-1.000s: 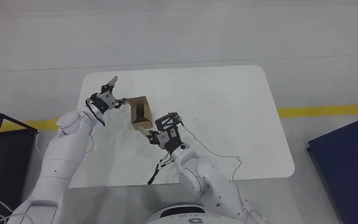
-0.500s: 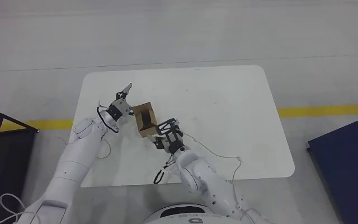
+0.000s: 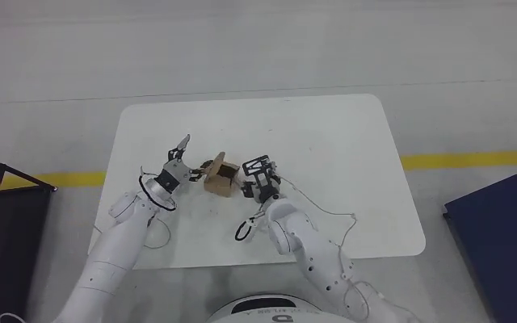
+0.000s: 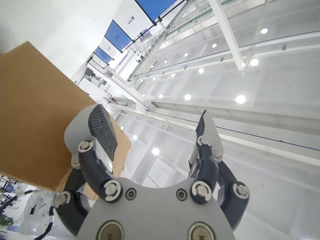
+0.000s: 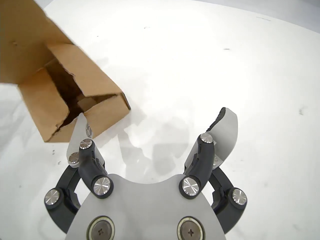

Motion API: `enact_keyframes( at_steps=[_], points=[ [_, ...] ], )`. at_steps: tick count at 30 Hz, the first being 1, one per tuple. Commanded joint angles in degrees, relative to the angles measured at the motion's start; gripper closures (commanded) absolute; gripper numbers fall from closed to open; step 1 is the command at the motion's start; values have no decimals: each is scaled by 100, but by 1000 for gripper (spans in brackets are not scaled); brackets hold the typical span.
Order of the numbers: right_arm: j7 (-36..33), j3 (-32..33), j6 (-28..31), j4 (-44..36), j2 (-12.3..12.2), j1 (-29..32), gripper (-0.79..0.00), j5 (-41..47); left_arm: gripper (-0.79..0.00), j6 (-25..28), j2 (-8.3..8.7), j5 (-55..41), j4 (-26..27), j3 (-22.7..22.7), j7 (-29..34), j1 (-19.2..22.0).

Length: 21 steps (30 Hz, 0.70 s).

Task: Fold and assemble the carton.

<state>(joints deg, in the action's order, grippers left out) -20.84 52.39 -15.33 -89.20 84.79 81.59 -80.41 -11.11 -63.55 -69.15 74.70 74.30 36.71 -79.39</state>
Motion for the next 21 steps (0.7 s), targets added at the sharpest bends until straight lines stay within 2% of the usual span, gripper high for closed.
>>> enact_keyframes(
  at_steps=[1,5,8,10,13,15,16,21],
  points=[
    [33,161,-71,-110,-26,55,-785,-47,-785,60,1,-38,72,67,-6,-113],
    [70,404,-36,-472,-70,252,-785,67,-785,120,3,-67,203,168,-14,-279],
    [127,571,229,-862,-85,455,-785,656,-785,181,-6,-140,262,216,1,-397],
    [211,718,531,-1141,-60,592,-785,1756,-785,219,-15,-189,260,239,14,-452],
    [379,1040,1140,-1395,7,775,-785,4188,-785,308,-32,-243,283,252,50,-521],
    [238,1212,1512,-1360,41,812,-785,5660,-785,368,-51,-319,334,242,111,-561],
    [97,1276,1593,-1329,36,774,-785,5949,-785,386,-63,-377,362,228,146,-575],
    [34,1316,1602,-1323,26,742,-785,5952,-785,535,-103,-485,385,198,181,-741]
  ],
)
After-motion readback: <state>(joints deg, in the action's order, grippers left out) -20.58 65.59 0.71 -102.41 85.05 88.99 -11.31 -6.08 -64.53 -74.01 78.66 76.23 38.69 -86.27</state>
